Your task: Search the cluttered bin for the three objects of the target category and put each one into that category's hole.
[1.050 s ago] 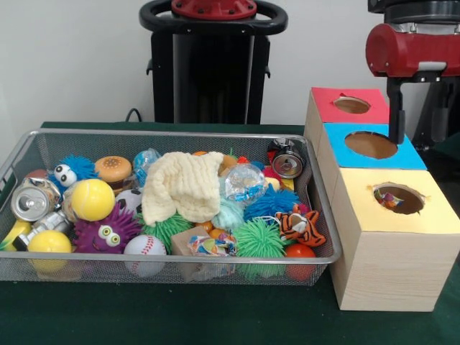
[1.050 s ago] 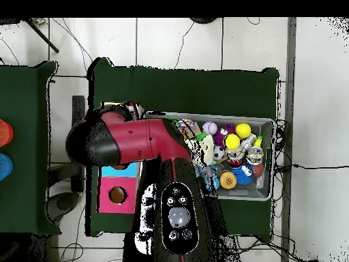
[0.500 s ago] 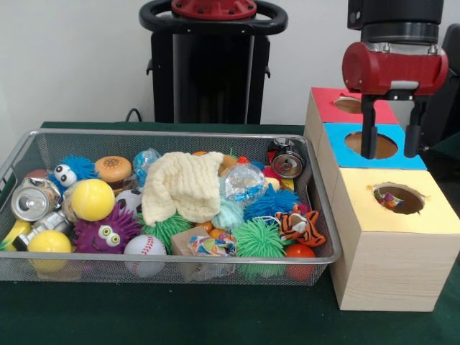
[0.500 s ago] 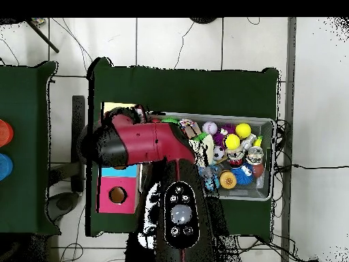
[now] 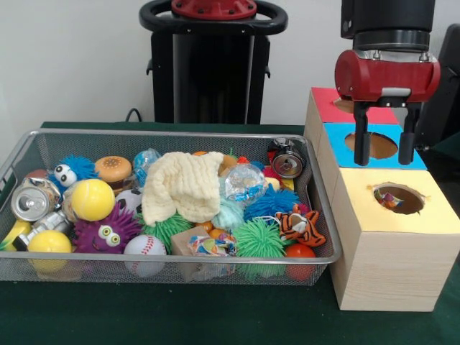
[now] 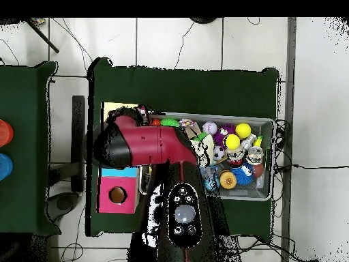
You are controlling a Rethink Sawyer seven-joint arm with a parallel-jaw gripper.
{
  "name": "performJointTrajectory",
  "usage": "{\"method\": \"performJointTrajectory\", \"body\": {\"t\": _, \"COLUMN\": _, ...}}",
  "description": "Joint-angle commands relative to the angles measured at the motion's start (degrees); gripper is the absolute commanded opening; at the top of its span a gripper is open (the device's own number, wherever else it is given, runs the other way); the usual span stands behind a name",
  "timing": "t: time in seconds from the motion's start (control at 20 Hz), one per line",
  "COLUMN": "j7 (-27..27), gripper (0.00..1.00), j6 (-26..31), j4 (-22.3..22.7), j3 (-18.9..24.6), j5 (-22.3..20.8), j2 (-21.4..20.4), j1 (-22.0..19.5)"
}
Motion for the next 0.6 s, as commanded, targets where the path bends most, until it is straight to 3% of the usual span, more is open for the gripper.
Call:
{"method": "performJointTrajectory", "body": {"t": 0.05, "j7": 16.79, "gripper": 1.0, "j6": -4.61, "j4": 7.22, "j3": -0.66, "j5": 3.92, "j2": 0.13, "j1": -1.98}}
{"method": "performJointTrajectory", "body": {"t": 0.6, "j7": 12.85, "gripper": 1.0, "j6": -7.74, "j4": 11.72, "j3": 1.77, "j5": 4.96, "j2": -2.76, "j1": -8.71}}
